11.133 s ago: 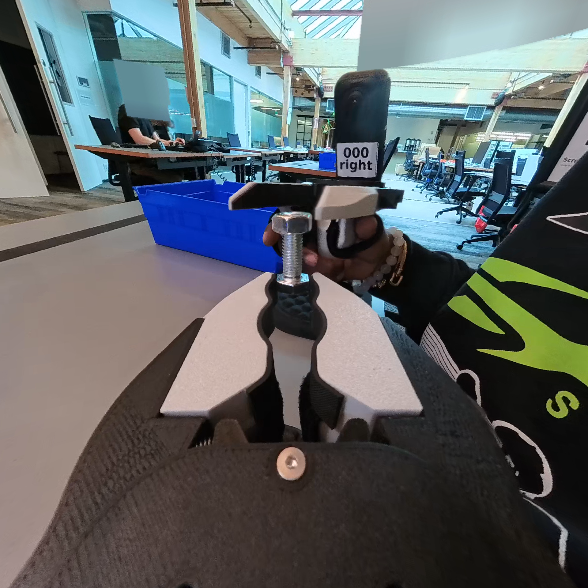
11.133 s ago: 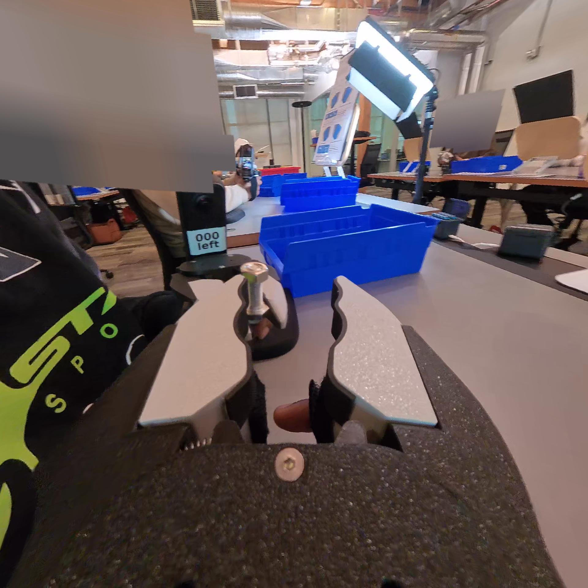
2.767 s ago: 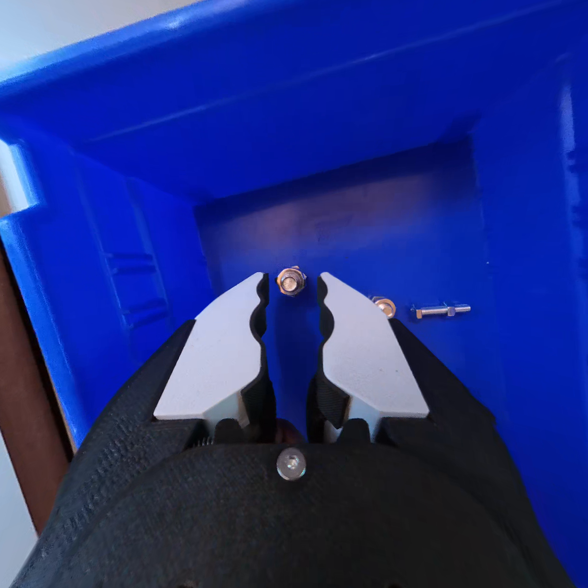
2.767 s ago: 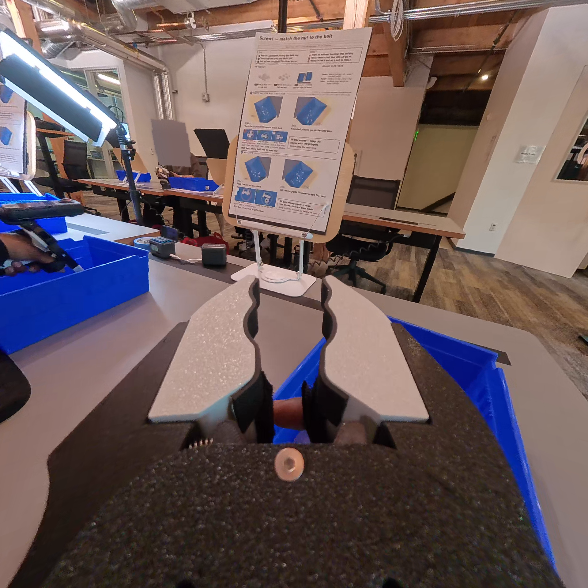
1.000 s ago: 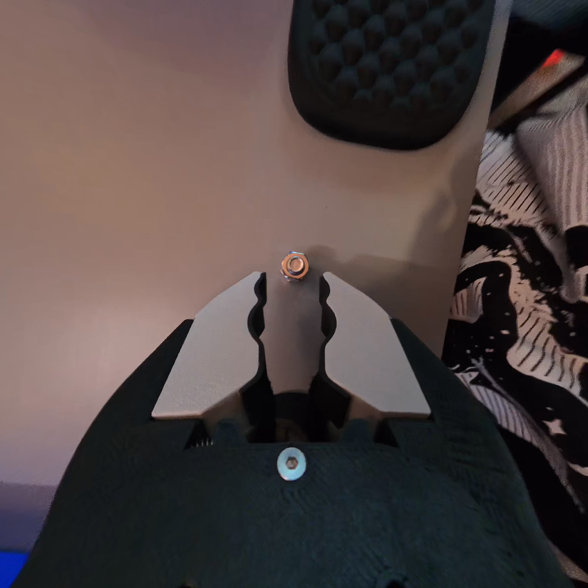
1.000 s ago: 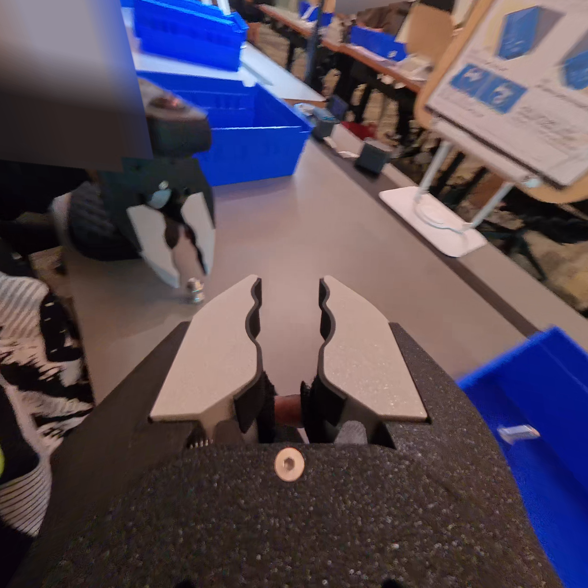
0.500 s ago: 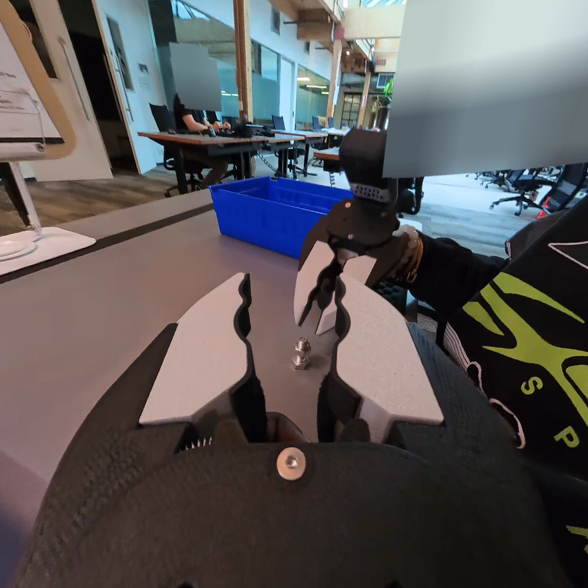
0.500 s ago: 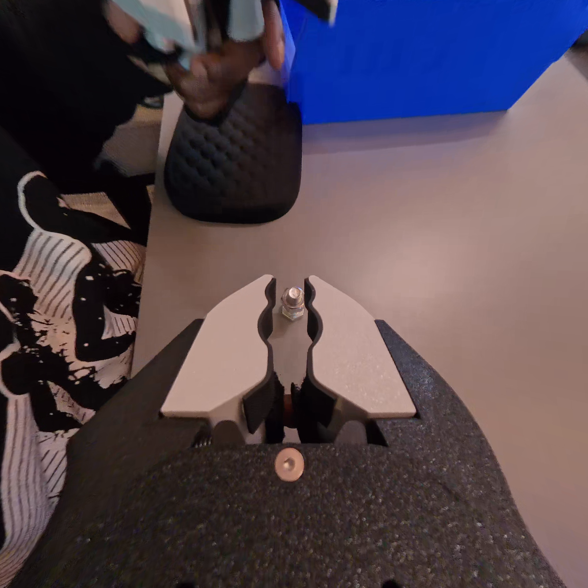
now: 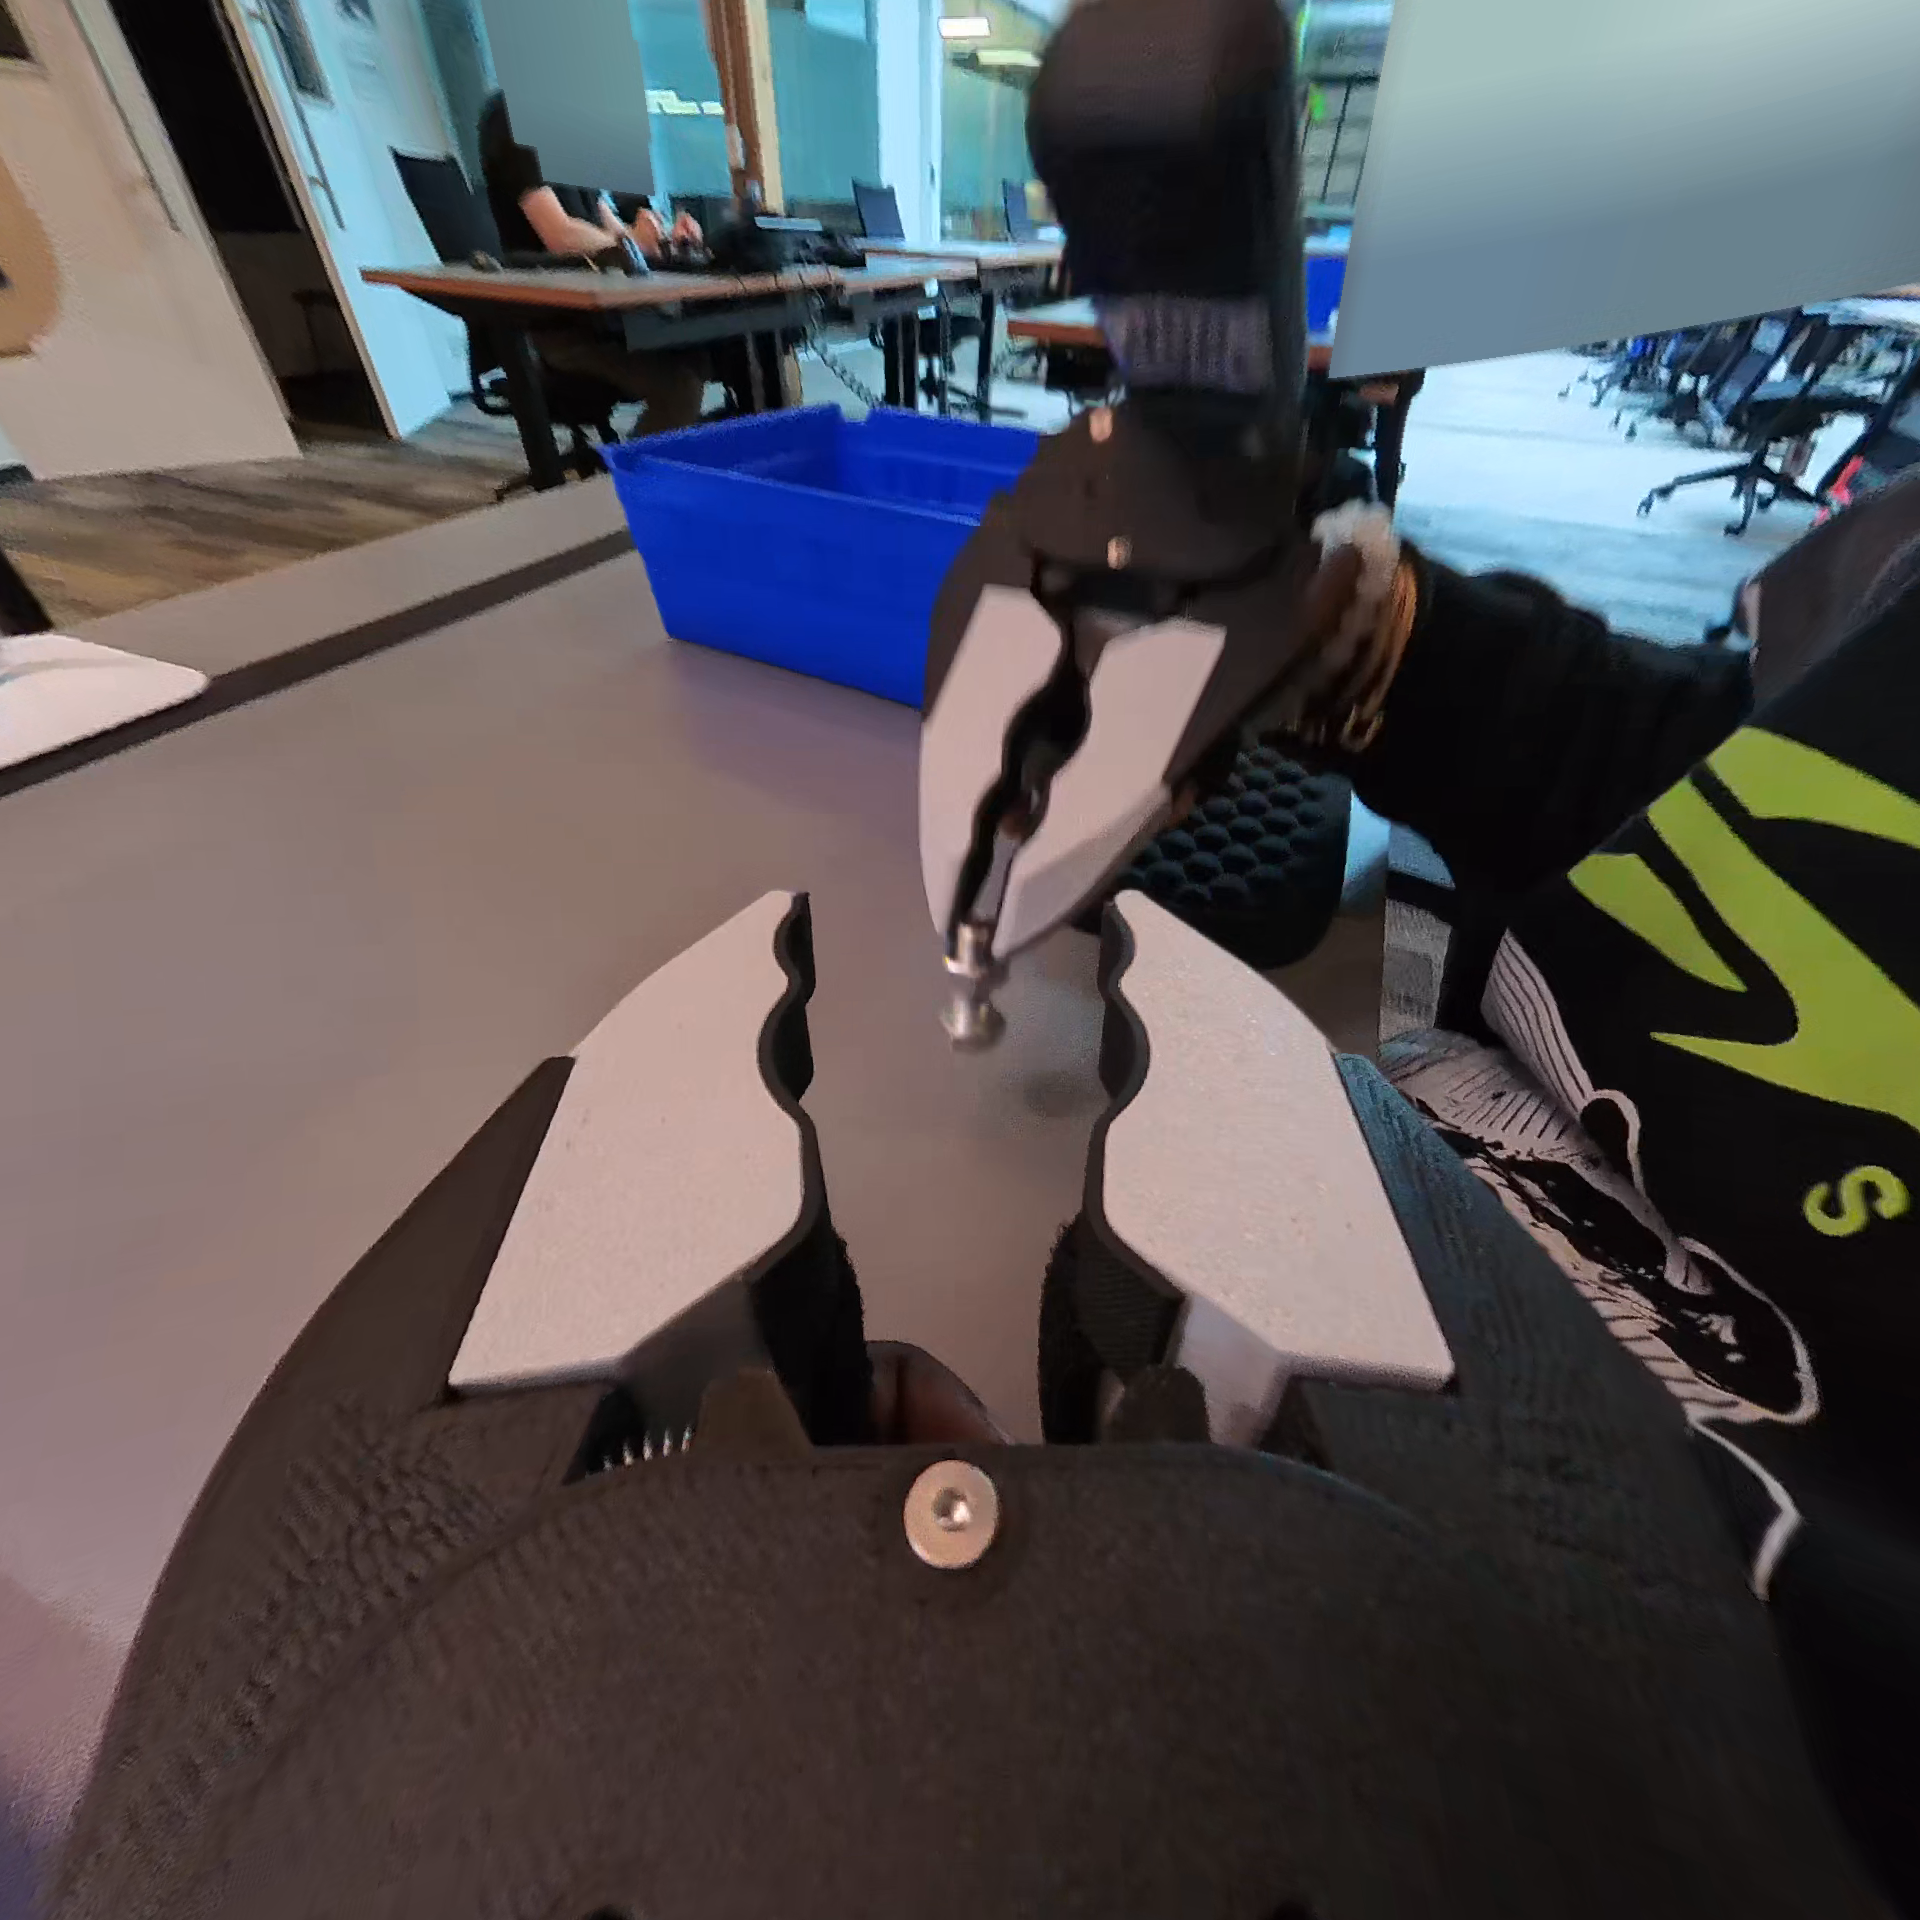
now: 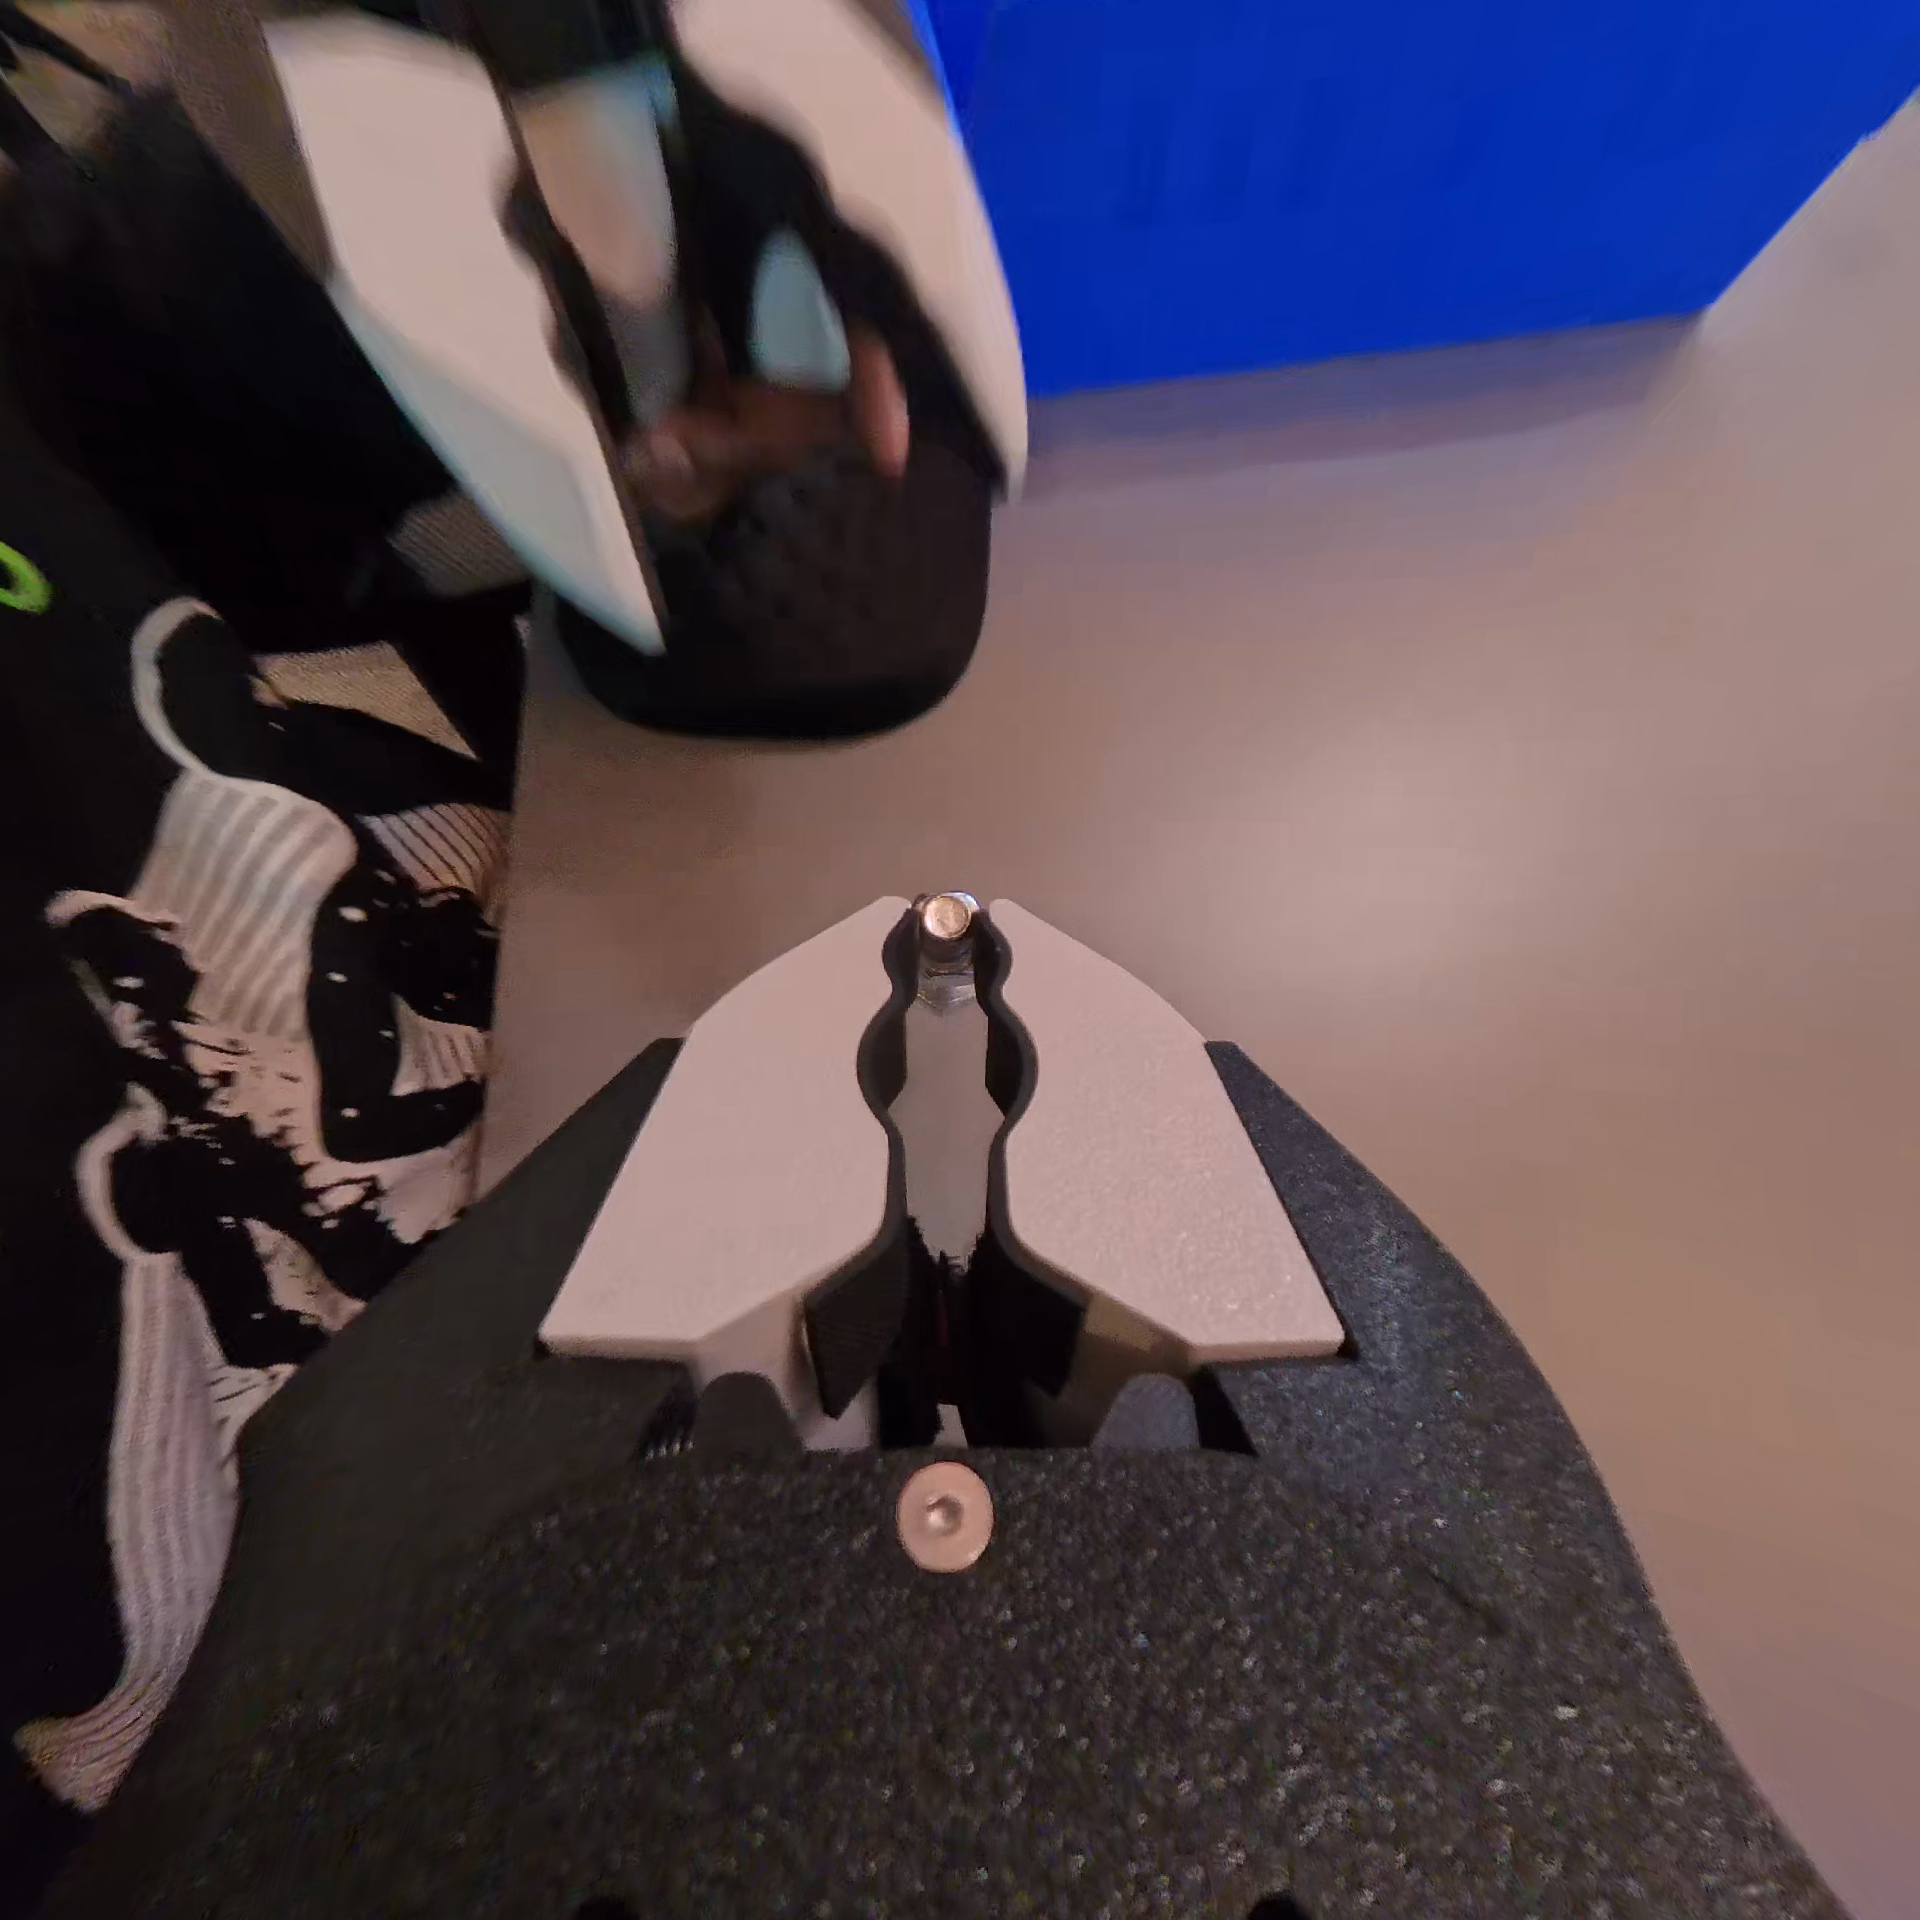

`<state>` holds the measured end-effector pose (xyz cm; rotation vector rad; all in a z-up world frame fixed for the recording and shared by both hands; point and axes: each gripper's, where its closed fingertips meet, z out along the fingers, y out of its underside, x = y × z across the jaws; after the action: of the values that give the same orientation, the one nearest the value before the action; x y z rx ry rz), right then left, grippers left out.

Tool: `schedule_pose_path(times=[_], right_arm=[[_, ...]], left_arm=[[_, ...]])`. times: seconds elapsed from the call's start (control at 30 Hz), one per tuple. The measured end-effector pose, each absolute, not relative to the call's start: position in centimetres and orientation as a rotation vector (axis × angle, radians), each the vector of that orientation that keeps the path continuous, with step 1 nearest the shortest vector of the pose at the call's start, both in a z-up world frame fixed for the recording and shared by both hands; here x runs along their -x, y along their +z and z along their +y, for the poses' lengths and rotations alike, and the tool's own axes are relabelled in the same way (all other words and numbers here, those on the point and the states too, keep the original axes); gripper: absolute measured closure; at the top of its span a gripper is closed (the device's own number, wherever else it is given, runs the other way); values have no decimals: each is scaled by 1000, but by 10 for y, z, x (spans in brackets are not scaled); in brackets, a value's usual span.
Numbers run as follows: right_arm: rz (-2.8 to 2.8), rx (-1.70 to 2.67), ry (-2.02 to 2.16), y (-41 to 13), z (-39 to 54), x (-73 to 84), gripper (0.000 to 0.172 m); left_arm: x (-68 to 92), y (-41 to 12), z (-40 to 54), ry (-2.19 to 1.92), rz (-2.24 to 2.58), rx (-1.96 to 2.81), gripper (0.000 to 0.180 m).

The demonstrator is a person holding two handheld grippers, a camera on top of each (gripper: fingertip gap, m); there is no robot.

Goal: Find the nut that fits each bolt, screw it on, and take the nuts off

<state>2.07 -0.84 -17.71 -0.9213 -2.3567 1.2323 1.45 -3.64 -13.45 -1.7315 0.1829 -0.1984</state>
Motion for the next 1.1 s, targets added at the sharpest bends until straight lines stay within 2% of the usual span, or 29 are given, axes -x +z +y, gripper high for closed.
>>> schedule_pose_path(times=[0.17,0.3,0.5,0.77,1.0,1.03,1.1], right_arm=[[-2284,852,1350,-122,-11,-25,162],[-2193,939,1356,-99,-7,-20,162],[-2125,1060,1366,-96,-9,-14,162],[-2090,1071,1405,-91,-12,-13,162],[-2066,1025,1446,-88,-15,-14,161],[-2041,981,1483,-84,-17,-15,153],[-1972,926,1566,-78,-20,-17,122]], left_arm=[[-31,-148,-13,-135,205,1780,127],[-27,-142,-1,-31,146,1761,130],[-14,-130,3,156,92,1719,140],[-16,-131,4,129,90,1706,162],[-22,-128,3,27,97,1663,162],[-26,-127,3,-36,100,1649,162],[-31,-124,0,-146,94,1610,162]])
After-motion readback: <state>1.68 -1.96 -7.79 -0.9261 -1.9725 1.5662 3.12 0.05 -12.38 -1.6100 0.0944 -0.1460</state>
